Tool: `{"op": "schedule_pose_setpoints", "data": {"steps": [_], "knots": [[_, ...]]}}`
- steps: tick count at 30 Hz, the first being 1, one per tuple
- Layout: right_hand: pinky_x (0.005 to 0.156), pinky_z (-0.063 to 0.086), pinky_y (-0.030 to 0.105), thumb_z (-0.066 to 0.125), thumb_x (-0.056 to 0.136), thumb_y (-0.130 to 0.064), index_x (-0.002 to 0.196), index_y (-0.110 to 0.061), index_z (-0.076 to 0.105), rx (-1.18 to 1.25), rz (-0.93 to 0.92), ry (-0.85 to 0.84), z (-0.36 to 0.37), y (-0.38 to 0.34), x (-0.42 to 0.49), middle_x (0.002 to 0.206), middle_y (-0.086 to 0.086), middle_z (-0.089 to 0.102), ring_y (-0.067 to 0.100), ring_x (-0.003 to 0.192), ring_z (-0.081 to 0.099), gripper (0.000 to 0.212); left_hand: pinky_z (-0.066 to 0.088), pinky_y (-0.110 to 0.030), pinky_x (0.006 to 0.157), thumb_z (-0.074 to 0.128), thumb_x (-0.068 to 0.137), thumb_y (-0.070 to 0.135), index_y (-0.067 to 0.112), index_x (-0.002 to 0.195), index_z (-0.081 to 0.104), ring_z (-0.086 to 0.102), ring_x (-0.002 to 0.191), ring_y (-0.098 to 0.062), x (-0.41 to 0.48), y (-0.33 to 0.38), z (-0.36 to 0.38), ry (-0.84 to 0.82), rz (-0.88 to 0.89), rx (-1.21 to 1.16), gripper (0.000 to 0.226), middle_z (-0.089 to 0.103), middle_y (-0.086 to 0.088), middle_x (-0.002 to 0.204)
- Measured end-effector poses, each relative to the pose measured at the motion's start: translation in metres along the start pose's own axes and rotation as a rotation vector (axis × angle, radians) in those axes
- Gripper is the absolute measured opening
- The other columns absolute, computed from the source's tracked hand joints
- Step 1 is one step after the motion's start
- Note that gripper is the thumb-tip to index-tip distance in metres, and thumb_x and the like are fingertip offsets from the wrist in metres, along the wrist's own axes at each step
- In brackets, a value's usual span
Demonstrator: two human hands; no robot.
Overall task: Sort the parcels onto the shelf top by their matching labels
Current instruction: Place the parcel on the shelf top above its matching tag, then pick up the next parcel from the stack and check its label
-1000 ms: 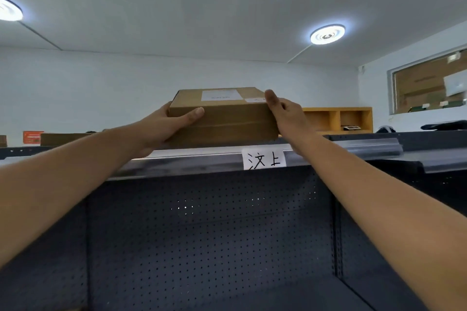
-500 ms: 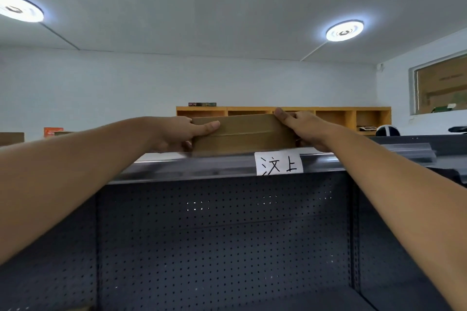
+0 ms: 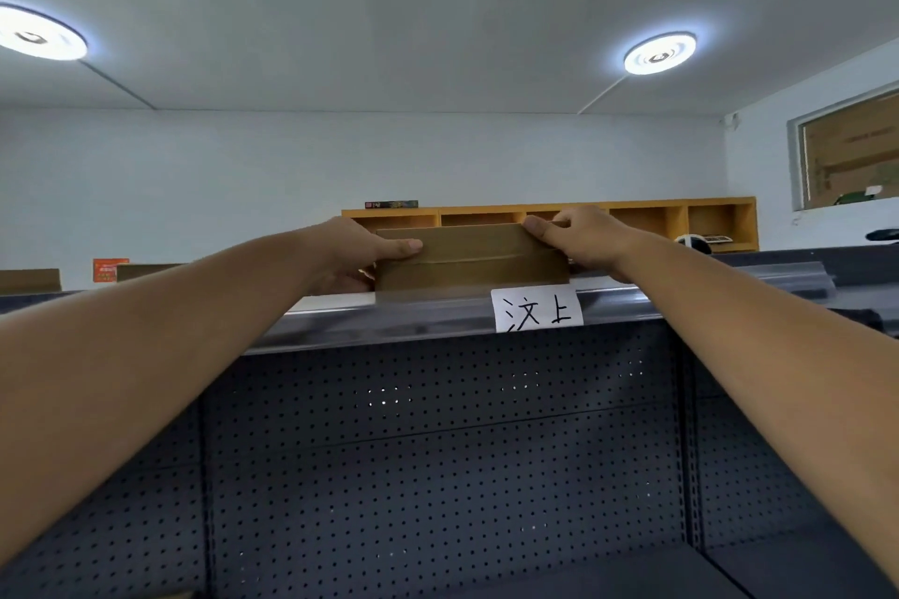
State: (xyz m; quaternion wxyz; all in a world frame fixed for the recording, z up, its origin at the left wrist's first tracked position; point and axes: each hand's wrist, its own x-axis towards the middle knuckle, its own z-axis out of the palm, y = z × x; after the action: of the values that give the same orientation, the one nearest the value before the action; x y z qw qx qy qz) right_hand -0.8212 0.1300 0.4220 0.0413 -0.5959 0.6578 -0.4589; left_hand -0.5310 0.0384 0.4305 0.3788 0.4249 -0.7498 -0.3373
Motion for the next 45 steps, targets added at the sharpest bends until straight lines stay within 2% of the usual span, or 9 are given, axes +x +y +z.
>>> {"op": "schedule_pose_setpoints", "data": {"steps": [3, 5, 8, 13, 17, 22, 25, 37, 45], "knots": [[0.074, 0.046, 0.039, 0.059, 0.103, -0.054, 0.112, -0.006, 0.058, -0.170, -0.036, 0.104, 0.007, -0.011, -0.009, 0.098, 0.008, 0.058, 0.026, 0.093, 0.057, 0.049, 0.067, -0.036, 0.082, 0.091, 0.082, 0.027, -0.003, 0.118, 0.072, 0.075, 0.100, -0.027, -0.008, -0.006, 0.000, 0.122, 0.072, -0.010, 0.050, 0.072, -0.016, 0.121], [0.088, 0.051, 0.046, 0.062, 0.104, -0.041, 0.129, -0.001, 0.058, -0.225, -0.073, 0.176, 0.011, -0.017, -0.018, 0.121, 0.018, 0.064, 0.036, 0.114, 0.061, 0.048, 0.066, -0.024, 0.063, 0.090, 0.082, 0.011, -0.005, 0.120, 0.071, 0.074, 0.094, -0.023, -0.016, -0.012, 0.001, 0.170, 0.133, -0.013, 0.045, 0.071, -0.017, 0.120], [0.095, 0.048, 0.038, 0.060, 0.103, -0.028, 0.145, -0.007, 0.054, -0.183, -0.128, 0.317, 0.016, -0.022, -0.038, 0.144, 0.017, 0.059, 0.031, 0.128, 0.058, 0.047, 0.064, -0.030, 0.076, 0.087, 0.083, 0.009, 0.006, 0.108, 0.079, 0.076, 0.101, -0.027, -0.032, -0.022, -0.005, 0.293, 0.284, 0.053, 0.027, 0.077, -0.011, 0.109], [0.087, 0.045, 0.026, 0.059, 0.103, -0.021, 0.130, -0.012, 0.066, -0.220, -0.327, 0.441, 0.036, -0.024, -0.083, 0.128, 0.008, 0.065, 0.020, 0.110, 0.060, 0.029, 0.044, -0.012, 0.073, 0.070, 0.098, 0.028, 0.019, 0.113, 0.078, 0.070, 0.091, -0.013, -0.076, -0.039, -0.020, 0.508, 0.569, 0.442, 0.019, 0.076, 0.005, 0.106], [0.084, 0.050, 0.016, 0.060, 0.104, -0.017, 0.120, -0.009, 0.071, -0.207, -0.443, 0.457, 0.063, -0.024, -0.123, 0.113, 0.004, 0.070, 0.017, 0.101, 0.065, 0.021, 0.058, -0.033, 0.082, 0.055, 0.103, 0.029, 0.020, 0.115, 0.075, 0.069, 0.088, -0.014, -0.113, -0.070, -0.034, 0.602, 0.685, 0.502, 0.025, 0.072, 0.005, 0.110], [0.072, 0.051, 0.017, 0.058, 0.107, -0.018, 0.115, -0.011, 0.073, -0.076, -0.419, 0.444, 0.111, -0.031, -0.166, 0.102, 0.004, 0.073, 0.017, 0.087, 0.068, 0.019, 0.060, -0.036, 0.078, 0.048, 0.107, 0.032, 0.022, 0.122, 0.070, 0.068, 0.086, -0.012, -0.164, -0.121, -0.048, 0.538, 0.657, 0.466, 0.028, 0.071, 0.006, 0.106], [0.073, 0.056, 0.027, 0.058, 0.107, -0.020, 0.117, -0.013, 0.072, -0.041, -0.413, 0.417, 0.151, -0.037, -0.192, 0.104, 0.003, 0.072, 0.016, 0.086, 0.067, 0.019, 0.051, -0.025, 0.069, 0.052, 0.106, 0.034, 0.024, 0.121, 0.070, 0.062, 0.081, -0.002, -0.190, -0.163, -0.061, 0.559, 0.662, 0.550, 0.026, 0.066, 0.011, 0.100], [0.070, 0.063, 0.039, 0.059, 0.100, -0.027, 0.125, -0.020, 0.069, -0.161, -0.386, 0.336, 0.317, -0.083, -0.279, 0.117, -0.012, 0.063, 0.013, 0.097, 0.063, 0.028, 0.055, -0.030, 0.055, 0.059, 0.097, 0.028, 0.015, 0.117, 0.076, 0.066, 0.086, -0.018, -0.250, -0.306, -0.132, 0.555, 0.653, 0.799, 0.030, 0.072, 0.006, 0.102], [0.083, 0.059, 0.045, 0.060, 0.101, -0.028, 0.128, -0.029, 0.066, 0.029, -0.198, 0.144, 0.431, -0.089, -0.299, 0.116, -0.019, 0.058, 0.013, 0.094, 0.066, 0.028, 0.056, -0.028, 0.053, 0.064, 0.092, 0.024, 0.019, 0.115, 0.075, 0.066, 0.089, -0.017, -0.265, -0.416, -0.177, 0.463, 0.468, 0.792, 0.026, 0.069, 0.009, 0.101]]}}
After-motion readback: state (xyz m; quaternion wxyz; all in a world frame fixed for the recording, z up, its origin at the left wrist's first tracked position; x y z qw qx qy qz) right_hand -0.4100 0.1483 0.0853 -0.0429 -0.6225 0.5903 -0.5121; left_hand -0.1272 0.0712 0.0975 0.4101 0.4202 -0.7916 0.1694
